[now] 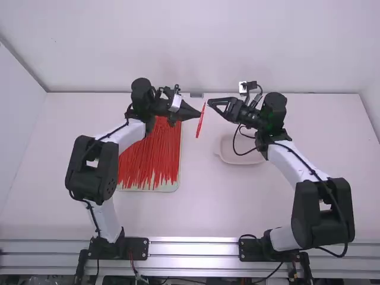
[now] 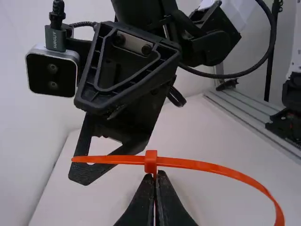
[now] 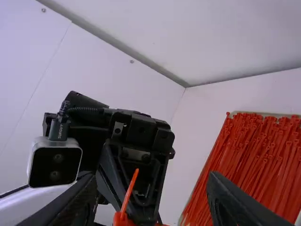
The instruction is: Fasten the cable tie
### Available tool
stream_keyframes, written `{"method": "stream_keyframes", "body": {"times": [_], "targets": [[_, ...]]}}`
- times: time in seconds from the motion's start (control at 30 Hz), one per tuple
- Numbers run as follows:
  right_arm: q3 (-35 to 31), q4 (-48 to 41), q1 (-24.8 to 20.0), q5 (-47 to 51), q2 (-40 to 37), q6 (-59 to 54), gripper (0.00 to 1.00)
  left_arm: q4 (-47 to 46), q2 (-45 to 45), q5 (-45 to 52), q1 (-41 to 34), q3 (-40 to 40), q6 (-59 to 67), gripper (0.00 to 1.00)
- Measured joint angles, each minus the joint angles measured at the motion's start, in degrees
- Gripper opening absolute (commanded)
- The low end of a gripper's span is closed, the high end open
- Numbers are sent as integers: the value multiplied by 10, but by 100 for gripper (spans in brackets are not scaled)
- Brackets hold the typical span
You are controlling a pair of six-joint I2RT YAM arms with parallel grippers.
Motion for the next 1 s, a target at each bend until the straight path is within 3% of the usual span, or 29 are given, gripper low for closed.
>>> {"method": "stream_keyframes", "body": {"times": [0.3,0.43,0.73,0.8,1.0], "targets": [[0,1,1,-29,0,12,59,0,0,0,-7,0,-8,2],[0,3,1,-43,0,27,44,0,0,0,-19,0,-8,2],[0,3,15,-53,0,43,34,0,0,0,-21,0,-8,2],[0,3,18,-56,0,44,25,0,0,0,-21,0,-8,2],[0,3,18,-60,0,56,24,0,0,0,-21,0,-8,2]]}}
